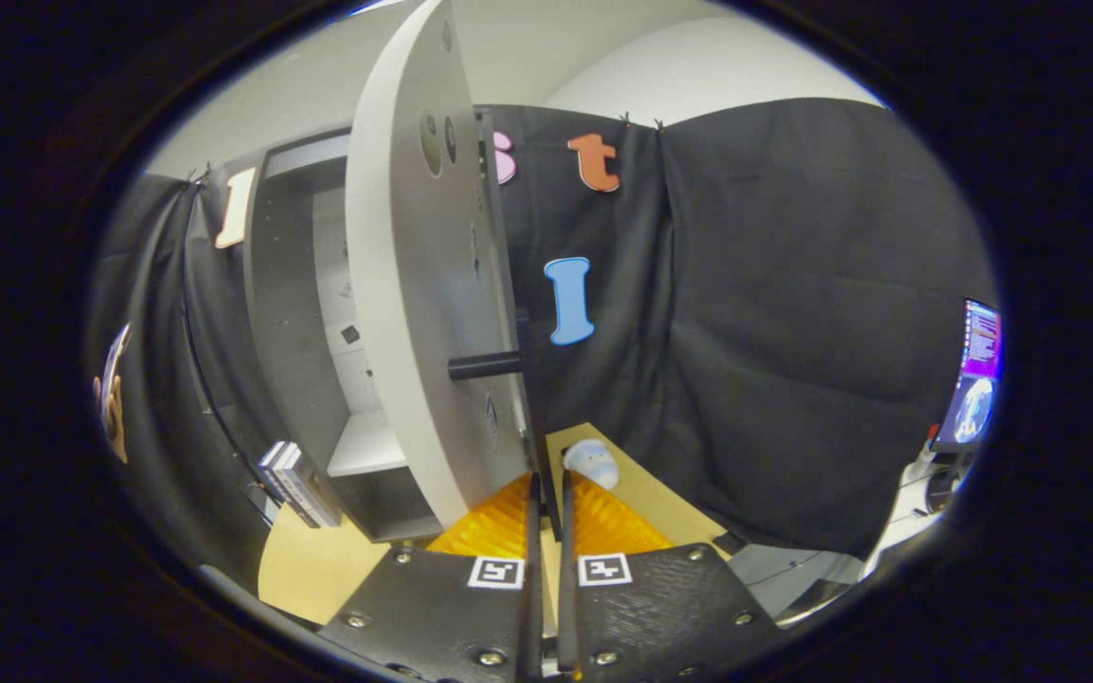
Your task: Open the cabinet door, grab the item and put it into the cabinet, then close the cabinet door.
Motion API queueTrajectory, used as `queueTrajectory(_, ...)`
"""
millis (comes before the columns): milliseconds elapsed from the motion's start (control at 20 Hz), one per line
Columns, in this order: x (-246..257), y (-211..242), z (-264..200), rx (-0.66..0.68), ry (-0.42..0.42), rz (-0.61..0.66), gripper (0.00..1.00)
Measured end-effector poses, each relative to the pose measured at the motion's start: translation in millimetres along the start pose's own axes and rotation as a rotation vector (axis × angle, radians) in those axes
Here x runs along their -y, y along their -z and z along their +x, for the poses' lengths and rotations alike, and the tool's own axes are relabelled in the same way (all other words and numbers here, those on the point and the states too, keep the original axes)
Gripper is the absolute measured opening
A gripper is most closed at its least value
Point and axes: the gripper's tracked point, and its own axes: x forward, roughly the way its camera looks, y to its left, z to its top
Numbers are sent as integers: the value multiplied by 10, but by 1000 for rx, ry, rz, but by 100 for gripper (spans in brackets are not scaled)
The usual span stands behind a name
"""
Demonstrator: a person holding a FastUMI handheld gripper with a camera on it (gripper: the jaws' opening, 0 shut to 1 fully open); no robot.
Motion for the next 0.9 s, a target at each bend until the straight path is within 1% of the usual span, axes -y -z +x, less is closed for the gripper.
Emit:
queueTrajectory(200, 283, -39, 15, 3, 38, -1, 7)
queueTrajectory(400, 448, -20, -42, 5, 86, 17, 7)
queueTrajectory(650, 640, -29, -191, 30, 189, 7, 7)
queueTrajectory(800, 588, -35, -241, 54, 208, 5, 6)
queueTrajectory(900, 457, -24, -248, 67, 188, -4, 7)
